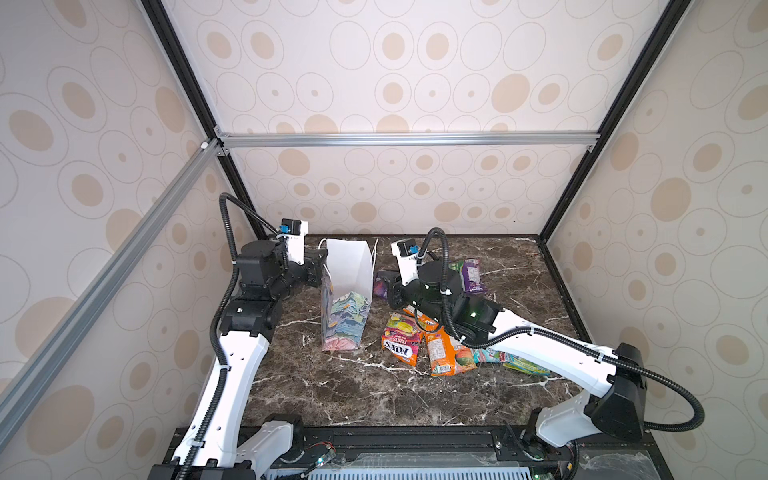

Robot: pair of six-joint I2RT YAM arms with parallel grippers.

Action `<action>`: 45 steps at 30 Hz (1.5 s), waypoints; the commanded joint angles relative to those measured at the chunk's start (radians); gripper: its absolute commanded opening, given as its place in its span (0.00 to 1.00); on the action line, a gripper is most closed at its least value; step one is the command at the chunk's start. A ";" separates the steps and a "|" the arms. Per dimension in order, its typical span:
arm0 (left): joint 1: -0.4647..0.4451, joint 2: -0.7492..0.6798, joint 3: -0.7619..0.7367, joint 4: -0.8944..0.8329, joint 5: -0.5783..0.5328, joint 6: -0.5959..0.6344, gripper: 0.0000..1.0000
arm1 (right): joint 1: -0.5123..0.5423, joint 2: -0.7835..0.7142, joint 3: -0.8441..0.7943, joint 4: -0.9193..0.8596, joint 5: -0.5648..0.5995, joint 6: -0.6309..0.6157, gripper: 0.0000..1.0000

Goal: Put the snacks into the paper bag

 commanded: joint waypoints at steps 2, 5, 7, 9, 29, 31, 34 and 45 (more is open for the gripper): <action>0.002 -0.012 0.000 0.021 0.007 0.011 0.00 | 0.009 -0.036 0.009 -0.006 0.061 0.001 0.51; 0.003 -0.011 0.001 0.020 0.010 0.011 0.00 | 0.008 -0.004 0.020 0.012 0.078 -0.006 0.56; 0.003 -0.011 0.001 0.019 0.009 0.014 0.00 | 0.009 0.031 0.044 0.029 0.083 -0.012 0.56; 0.002 -0.010 0.003 0.017 0.007 0.016 0.00 | 0.008 0.072 0.084 0.033 0.090 -0.020 0.57; 0.003 -0.019 -0.002 0.014 -0.015 0.025 0.00 | 0.011 0.155 0.150 0.059 0.144 -0.051 0.00; 0.003 -0.023 -0.003 0.020 -0.012 0.022 0.00 | 0.011 0.138 0.138 0.061 0.133 -0.042 0.00; 0.003 -0.023 -0.008 0.024 0.000 0.020 0.00 | 0.014 0.103 0.110 0.077 0.109 -0.026 0.05; 0.003 -0.004 -0.007 0.019 0.002 0.019 0.00 | 0.014 0.085 0.082 0.033 0.111 -0.019 0.57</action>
